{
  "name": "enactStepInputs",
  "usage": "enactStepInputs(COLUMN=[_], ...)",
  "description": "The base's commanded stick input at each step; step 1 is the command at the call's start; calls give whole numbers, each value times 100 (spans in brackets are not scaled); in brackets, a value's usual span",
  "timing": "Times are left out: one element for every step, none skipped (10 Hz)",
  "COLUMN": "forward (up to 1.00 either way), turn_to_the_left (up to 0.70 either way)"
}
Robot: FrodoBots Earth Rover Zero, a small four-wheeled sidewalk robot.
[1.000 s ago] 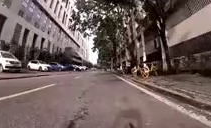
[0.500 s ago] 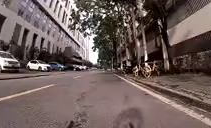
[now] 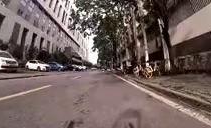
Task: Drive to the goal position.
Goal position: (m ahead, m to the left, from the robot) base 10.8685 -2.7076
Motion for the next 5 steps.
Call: enactStepInputs(forward=[45, 70, 70, 70, 70], turn_to_the_left=[0, 0, 0, 0, 0])
